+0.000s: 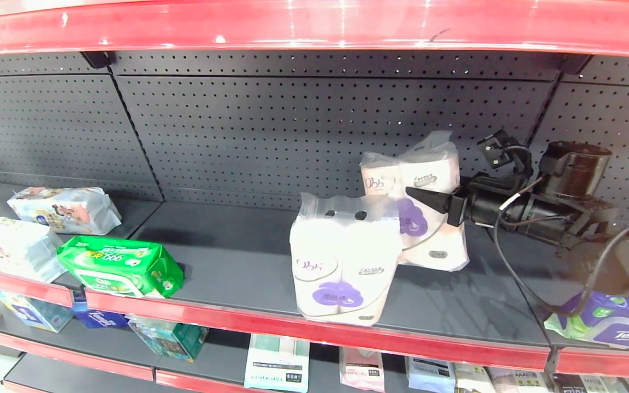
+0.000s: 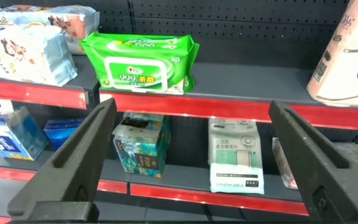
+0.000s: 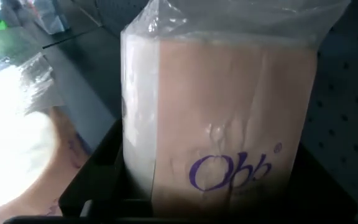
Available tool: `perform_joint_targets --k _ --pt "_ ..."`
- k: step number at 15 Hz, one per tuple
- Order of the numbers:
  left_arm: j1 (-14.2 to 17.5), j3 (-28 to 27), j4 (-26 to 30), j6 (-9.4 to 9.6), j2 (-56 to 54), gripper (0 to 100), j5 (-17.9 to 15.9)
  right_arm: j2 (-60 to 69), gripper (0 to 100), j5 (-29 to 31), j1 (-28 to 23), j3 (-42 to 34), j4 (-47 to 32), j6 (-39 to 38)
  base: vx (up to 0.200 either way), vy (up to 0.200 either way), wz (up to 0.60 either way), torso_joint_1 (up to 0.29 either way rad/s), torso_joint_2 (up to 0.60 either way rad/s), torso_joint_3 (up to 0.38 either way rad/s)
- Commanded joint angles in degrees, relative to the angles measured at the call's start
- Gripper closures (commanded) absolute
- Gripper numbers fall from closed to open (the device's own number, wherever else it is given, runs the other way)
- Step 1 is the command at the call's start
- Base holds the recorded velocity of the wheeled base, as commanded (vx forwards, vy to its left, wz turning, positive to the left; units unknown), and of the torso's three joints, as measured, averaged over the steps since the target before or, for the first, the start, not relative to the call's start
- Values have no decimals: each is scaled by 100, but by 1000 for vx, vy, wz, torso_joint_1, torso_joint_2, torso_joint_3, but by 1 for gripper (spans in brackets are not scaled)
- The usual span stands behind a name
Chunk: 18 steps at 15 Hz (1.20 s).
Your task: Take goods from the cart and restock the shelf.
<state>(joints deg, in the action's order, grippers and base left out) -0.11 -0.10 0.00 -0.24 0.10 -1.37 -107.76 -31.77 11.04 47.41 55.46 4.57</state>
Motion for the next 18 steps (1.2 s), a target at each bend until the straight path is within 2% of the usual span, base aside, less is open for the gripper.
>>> perform_joint_targets --k 1,5,9,16,18 --pt "2 1 0 -2 8 0 -4 -588 100 -224 -85 392 62 176 0 0 0 0 0 0" --pt "2 1 0 -2 8 0 5 -1062 100 -725 -67 875 220 220 0 0 0 0 0 0" --pt "2 1 0 -2 8 0 5 -1563 100 -743 21 1086 739 211 0 0 0 0 0 0" --pt "2 1 0 -2 8 0 -4 -1906 100 -743 249 1157 1161 202 0 0 0 0 0 0" --pt "2 1 -9 -2 8 0 5 -1880 100 -778 152 1086 1152 193 0 0 0 0 0 0"
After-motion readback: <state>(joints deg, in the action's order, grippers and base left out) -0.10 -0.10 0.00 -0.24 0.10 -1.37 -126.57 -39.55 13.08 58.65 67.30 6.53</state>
